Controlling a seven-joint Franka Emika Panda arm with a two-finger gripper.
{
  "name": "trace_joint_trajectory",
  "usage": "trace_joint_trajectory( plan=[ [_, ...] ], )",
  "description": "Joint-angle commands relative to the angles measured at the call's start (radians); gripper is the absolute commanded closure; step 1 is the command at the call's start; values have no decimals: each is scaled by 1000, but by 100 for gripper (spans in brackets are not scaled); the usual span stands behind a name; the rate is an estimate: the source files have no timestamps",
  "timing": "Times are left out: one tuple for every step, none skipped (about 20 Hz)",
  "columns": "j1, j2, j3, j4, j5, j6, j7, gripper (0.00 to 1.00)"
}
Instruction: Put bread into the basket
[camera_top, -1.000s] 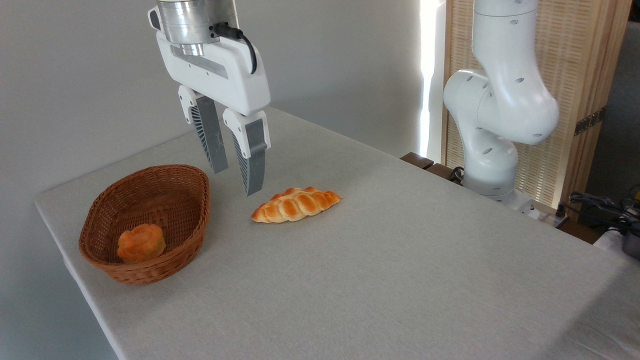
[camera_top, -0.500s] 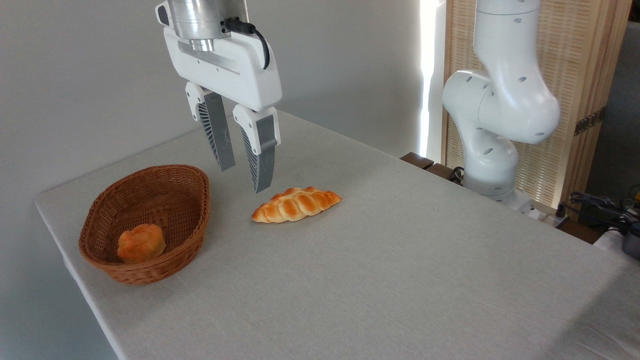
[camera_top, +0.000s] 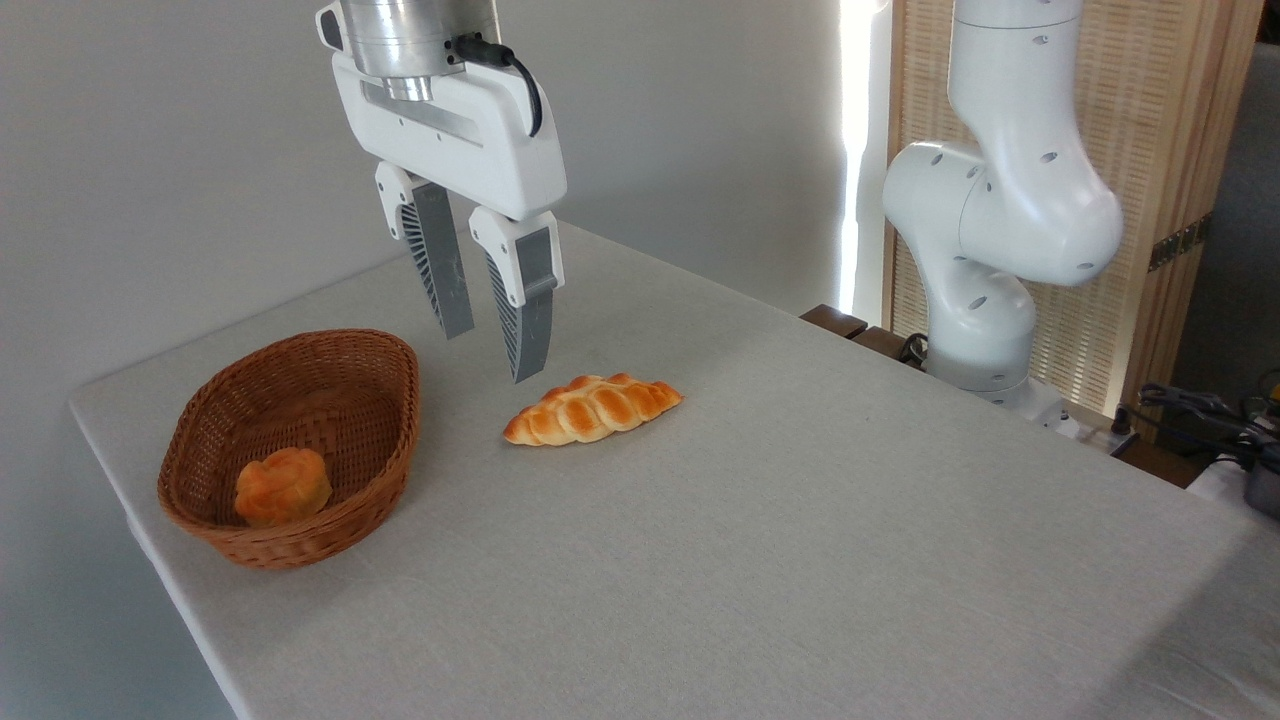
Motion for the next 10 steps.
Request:
trace_joint_trajectory(
  plan=[
    [14,-16,-1,-13,-11,-13,20,0],
    [12,-16,-1,-13,-9,-13,20,0],
    [11,-16,-1,-13,-6,-13,20,0],
    [8,-16,2,-11,-4,-13,20,0],
    [5,-16,14,-11,-4,-13,20,0],
    [-2,-16,21,-11,-4,-13,20,0],
    [-3,-16,25,-11,-4,-13,20,0],
    [-2,-16,26,-11,-4,-13,20,0],
    [-2,-16,25,-11,-6,-13,20,0],
    [-2,-16,26,-10,-7,-13,20,0]
  ],
)
